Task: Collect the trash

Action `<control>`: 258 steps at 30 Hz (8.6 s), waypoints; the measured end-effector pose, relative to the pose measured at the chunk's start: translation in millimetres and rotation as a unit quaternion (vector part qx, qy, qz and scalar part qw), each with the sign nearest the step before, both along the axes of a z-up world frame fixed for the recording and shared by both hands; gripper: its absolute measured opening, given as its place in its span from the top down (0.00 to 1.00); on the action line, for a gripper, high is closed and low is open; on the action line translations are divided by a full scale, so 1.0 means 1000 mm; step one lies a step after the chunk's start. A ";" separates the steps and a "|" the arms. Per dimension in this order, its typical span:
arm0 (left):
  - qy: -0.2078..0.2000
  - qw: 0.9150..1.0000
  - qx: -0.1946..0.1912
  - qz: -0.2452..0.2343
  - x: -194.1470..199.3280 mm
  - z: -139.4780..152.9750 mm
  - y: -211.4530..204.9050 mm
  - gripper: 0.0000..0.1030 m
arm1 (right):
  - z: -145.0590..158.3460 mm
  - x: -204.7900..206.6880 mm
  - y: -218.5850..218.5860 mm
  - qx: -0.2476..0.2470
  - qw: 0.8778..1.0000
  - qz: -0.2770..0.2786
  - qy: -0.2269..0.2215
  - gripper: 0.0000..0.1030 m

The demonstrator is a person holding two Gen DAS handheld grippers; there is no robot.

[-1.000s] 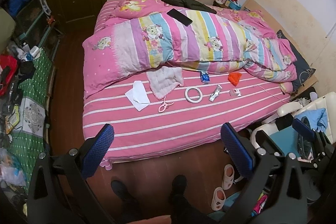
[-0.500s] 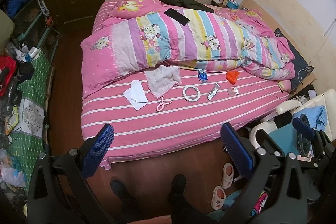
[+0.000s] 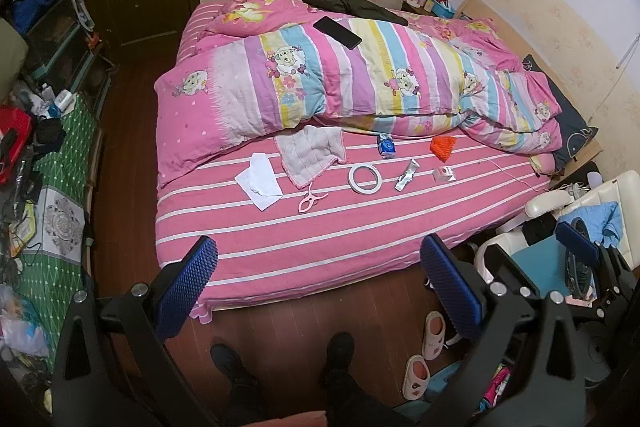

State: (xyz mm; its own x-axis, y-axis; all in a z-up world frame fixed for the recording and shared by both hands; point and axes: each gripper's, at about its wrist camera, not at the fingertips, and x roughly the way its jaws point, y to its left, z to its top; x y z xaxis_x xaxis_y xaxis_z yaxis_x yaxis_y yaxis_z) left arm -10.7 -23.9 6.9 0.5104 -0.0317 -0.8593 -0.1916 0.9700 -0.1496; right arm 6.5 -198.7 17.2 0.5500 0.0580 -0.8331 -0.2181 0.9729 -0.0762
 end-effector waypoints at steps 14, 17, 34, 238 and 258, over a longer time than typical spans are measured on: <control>-0.001 1.000 0.000 0.000 -0.001 -0.001 -0.001 0.05 | -0.001 0.000 0.001 -0.001 1.000 0.000 0.000 0.04; -0.001 1.000 0.000 -0.001 -0.001 -0.001 -0.001 0.05 | -0.001 0.000 0.002 -0.001 1.000 0.000 0.000 0.04; 0.002 1.000 0.002 0.009 0.012 0.001 -0.004 0.05 | -0.002 0.017 -0.001 0.010 1.000 0.021 0.002 0.04; -0.019 0.865 -0.002 -0.501 0.145 -0.015 -0.573 0.98 | -0.012 -0.001 -0.500 0.090 0.921 -0.370 -0.087 0.94; 0.020 0.824 0.049 -0.565 0.105 -0.080 -0.765 0.98 | -0.094 -0.049 -0.659 0.102 0.888 -0.447 -0.018 0.94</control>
State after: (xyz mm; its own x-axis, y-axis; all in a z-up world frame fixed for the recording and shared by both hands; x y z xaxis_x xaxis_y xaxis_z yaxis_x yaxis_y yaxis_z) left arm 94.6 -788.7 -72.6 0.1742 -0.3972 -0.9011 0.8381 0.5402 -0.0761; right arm -42.2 -857.7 -76.7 0.4781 -0.2679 -0.8365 0.6486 0.7499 0.1306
